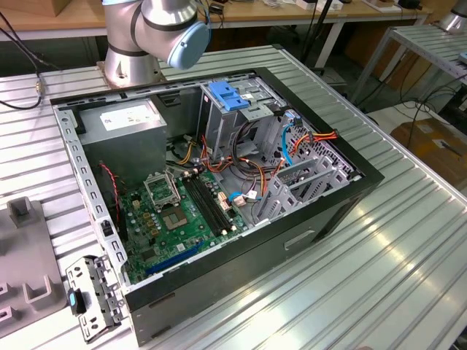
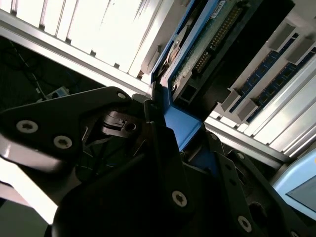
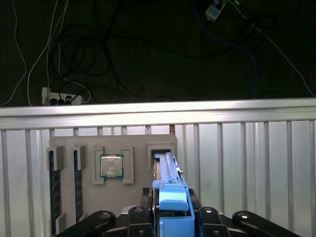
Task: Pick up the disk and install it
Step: 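Pick up the disk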
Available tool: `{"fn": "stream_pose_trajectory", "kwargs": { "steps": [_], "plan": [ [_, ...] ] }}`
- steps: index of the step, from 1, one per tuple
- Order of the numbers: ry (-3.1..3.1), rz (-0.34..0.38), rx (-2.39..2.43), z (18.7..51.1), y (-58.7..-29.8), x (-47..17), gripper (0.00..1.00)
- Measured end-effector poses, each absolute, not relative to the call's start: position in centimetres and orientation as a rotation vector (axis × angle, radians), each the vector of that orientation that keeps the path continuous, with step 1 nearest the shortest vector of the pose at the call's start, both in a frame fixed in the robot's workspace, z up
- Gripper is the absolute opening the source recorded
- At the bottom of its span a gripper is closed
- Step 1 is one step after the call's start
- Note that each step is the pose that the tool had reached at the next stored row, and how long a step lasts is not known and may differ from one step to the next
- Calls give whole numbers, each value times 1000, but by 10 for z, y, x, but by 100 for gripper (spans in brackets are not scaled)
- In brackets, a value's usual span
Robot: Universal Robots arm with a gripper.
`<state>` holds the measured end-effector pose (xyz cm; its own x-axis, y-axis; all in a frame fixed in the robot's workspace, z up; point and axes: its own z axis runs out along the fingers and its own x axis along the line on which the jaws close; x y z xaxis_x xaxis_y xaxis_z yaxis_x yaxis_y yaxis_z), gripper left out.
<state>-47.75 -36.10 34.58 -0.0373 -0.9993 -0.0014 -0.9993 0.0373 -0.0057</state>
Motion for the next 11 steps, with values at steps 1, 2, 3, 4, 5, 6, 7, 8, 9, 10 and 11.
{"fn": "stream_pose_trajectory", "kwargs": {
  "steps": [1, 2, 3, 4, 5, 6, 7, 8, 9, 10, 11],
  "plan": [
    [2259, -5, -2176, 346, -361, -477, 37],
    [2259, -5, -2176, 347, -361, -477, 37],
    [2259, -5, -2177, 347, -361, -477, 37],
    [2259, -4, -2176, 349, -361, -477, 37],
    [2259, -4, -2176, 350, -361, -477, 37],
    [2259, -4, -2176, 352, -361, -477, 37],
    [2258, -4, -2176, 353, -361, -477, 37],
    [2258, -4, -2176, 354, -361, -477, 37],
    [2258, -4, -2176, 355, -361, -477, 37],
    [2258, -4, -2176, 356, -361, -477, 37],
    [2258, -4, -2176, 357, -361, -477, 37]
  ]
}}
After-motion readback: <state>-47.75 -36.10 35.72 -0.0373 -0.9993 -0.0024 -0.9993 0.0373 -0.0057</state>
